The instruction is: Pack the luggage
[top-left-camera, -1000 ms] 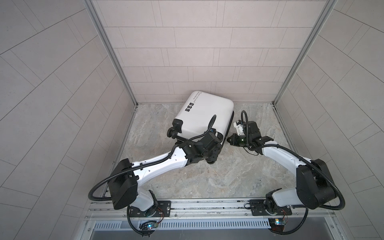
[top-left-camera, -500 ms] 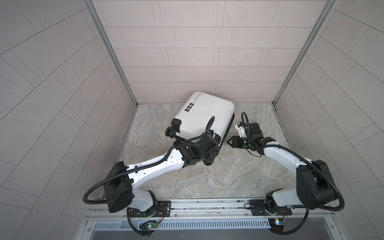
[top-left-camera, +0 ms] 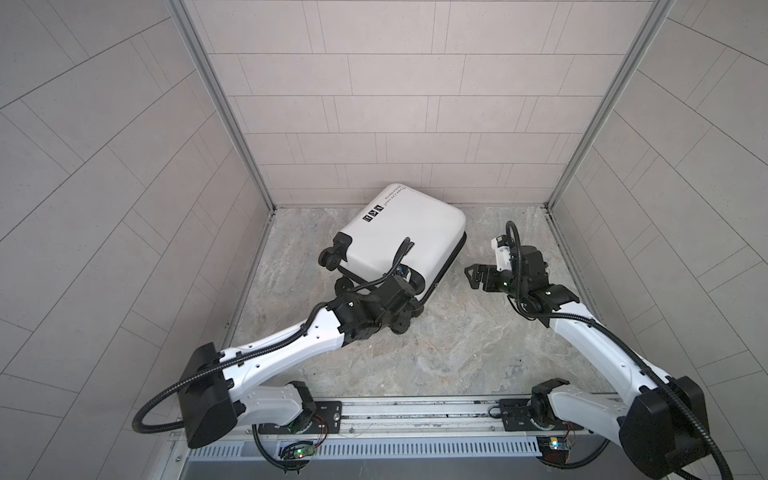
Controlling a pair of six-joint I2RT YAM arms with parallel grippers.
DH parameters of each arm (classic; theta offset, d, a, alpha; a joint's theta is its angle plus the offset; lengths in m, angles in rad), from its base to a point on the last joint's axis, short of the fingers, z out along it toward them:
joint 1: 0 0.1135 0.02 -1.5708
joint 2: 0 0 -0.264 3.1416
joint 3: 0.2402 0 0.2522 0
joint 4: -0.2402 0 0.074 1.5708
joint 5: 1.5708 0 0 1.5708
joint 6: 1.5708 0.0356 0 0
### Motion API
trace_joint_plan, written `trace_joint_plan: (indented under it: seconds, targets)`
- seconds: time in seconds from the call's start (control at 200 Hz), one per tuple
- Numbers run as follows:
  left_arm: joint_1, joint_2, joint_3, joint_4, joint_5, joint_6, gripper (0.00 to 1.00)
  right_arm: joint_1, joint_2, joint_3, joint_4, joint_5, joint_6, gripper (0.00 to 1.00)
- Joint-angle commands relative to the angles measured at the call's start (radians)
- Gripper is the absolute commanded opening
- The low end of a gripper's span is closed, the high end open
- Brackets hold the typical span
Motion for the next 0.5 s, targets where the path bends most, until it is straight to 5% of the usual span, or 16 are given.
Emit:
trace_joint_plan:
  seconds: [0.0,0.15,0.35,0.495]
  targets:
    - [0.018,-0.107,-0.001,0.036,-0.134,-0.042,0.0,0.001,-0.051,-0.002,0.078,0.08,-0.002,0.98]
    - [0.029,-0.186,-0.064,0.027,-0.169,-0.058,0.0,0.0,-0.067,-0.018,0.106,0.083,-0.026,0.89]
    - [0.048,-0.244,-0.119,0.026,-0.172,-0.073,0.0,0.025,0.018,0.003,0.124,-0.108,-0.09,0.99]
    - [0.051,-0.242,-0.139,0.016,-0.169,-0.087,0.0,0.127,0.007,-0.093,0.306,-0.128,-0.121,0.85]
